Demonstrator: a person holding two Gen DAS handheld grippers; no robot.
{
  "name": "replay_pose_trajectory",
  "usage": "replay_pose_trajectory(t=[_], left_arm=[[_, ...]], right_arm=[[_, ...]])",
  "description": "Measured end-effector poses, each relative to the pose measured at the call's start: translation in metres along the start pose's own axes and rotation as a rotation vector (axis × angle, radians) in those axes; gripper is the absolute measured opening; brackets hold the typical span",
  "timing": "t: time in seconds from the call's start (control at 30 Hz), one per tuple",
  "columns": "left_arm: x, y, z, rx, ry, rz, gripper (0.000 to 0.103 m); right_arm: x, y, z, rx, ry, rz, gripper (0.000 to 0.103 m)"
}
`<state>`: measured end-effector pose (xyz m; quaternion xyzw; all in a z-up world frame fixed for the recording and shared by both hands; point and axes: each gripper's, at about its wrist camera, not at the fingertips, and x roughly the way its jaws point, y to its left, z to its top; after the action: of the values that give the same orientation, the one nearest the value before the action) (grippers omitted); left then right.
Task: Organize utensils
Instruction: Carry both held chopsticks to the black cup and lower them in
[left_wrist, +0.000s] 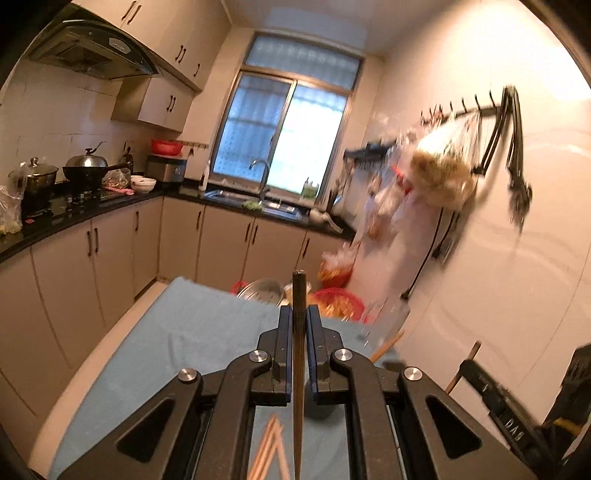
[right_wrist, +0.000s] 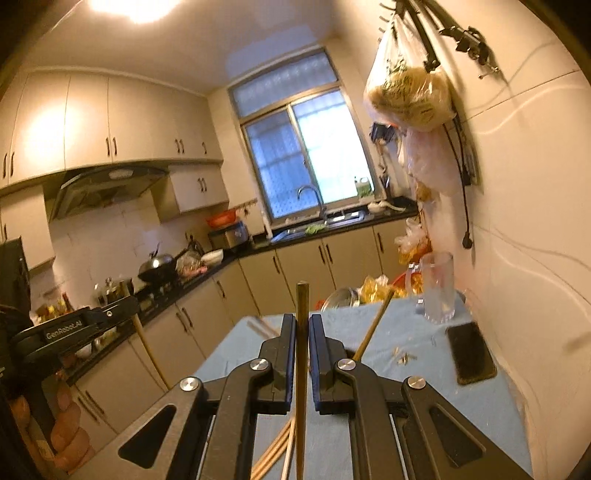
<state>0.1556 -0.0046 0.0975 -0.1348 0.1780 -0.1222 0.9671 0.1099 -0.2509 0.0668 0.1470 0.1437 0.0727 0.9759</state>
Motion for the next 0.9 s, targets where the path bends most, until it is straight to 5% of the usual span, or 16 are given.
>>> replay_pose_trajectory(t=[0.43, 0.9], left_arm=[[0.073, -0.028, 0.031, -0.058, -0.085, -0.006, 0.007], [0.132, -0.036, 0.004, -0.047, -0.084, 0.031, 0.007]], right_arm=[[0.038, -0.024, 0.049, 0.059, -0.181, -0.059, 0.008], [0.083, -0.037, 0.045, 0.062, -0.222, -0.109, 0.008]])
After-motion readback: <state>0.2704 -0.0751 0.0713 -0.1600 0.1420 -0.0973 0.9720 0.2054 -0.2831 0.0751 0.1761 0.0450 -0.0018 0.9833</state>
